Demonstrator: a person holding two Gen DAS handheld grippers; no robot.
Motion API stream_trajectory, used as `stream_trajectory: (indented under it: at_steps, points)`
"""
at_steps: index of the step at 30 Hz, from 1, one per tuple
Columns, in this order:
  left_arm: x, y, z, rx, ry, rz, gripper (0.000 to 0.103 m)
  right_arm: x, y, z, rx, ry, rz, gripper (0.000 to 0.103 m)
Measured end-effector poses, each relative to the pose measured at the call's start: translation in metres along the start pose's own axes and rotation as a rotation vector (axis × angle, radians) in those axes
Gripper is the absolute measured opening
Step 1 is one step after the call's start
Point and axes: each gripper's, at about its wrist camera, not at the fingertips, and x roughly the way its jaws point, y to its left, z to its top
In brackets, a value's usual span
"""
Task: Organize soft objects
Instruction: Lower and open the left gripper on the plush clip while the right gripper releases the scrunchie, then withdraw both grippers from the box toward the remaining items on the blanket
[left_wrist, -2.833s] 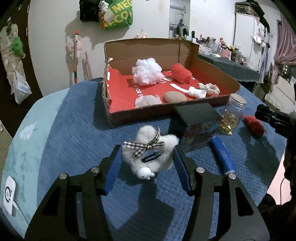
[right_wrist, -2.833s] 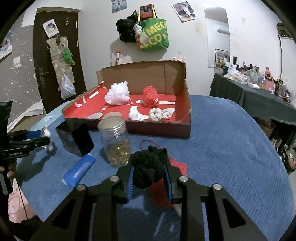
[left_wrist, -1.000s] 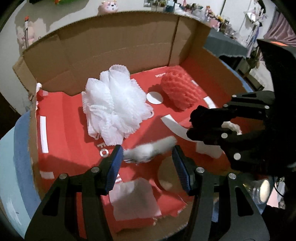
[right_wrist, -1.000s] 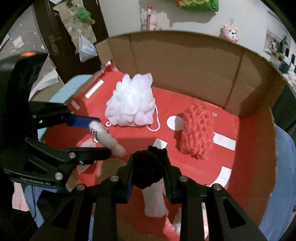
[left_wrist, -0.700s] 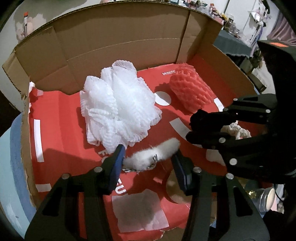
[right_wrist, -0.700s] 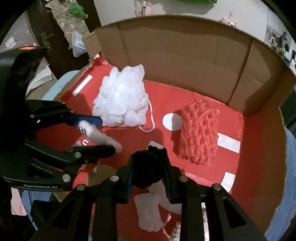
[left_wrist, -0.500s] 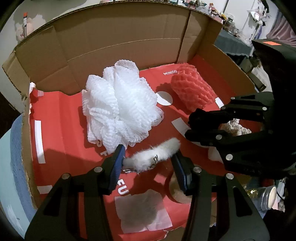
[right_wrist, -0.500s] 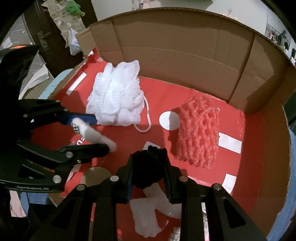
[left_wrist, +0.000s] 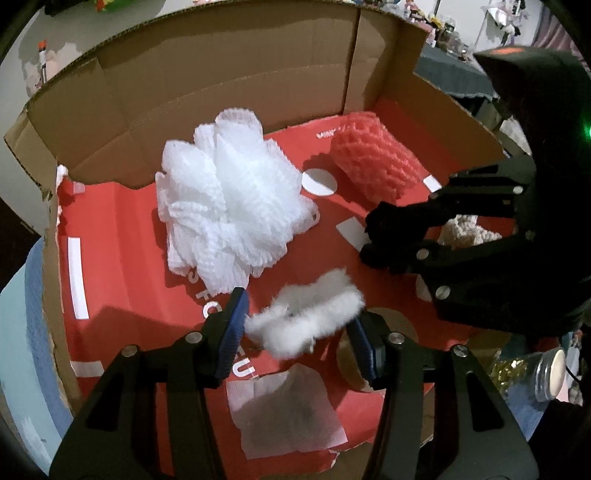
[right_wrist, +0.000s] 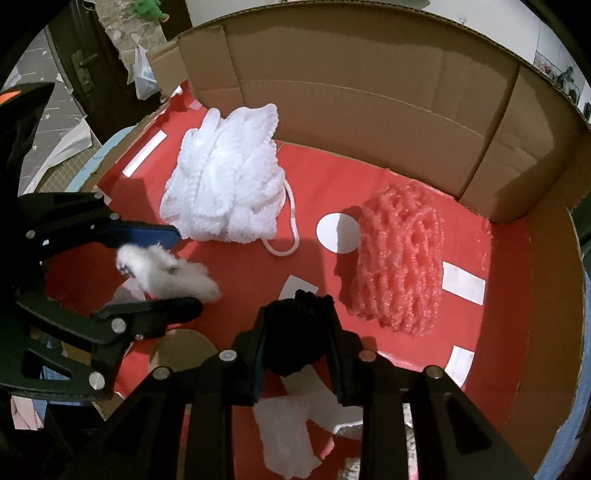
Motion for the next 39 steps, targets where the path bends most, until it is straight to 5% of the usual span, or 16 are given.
stream_trajectory:
  at_steps: [4,10,24,39]
  points:
    - [0.003,-0.001,-0.004,-0.003,0.014,0.013,0.062,0.000,-0.001,0.000,0.005,0.000,-0.001,0.030]
    - [0.008,0.003,-0.010,-0.019,0.020,0.016,0.063,0.001,0.000,-0.001,0.004,0.005,0.000,0.045]
    - [-0.002,0.010,-0.013,-0.042,-0.004,-0.017,0.073,-0.005,-0.006,-0.005,0.027,-0.008,0.017,0.056]
    - [-0.037,-0.005,-0.014,-0.089,-0.098,-0.033,0.078,-0.058,-0.011,-0.020,0.048,-0.101,0.024,0.069]
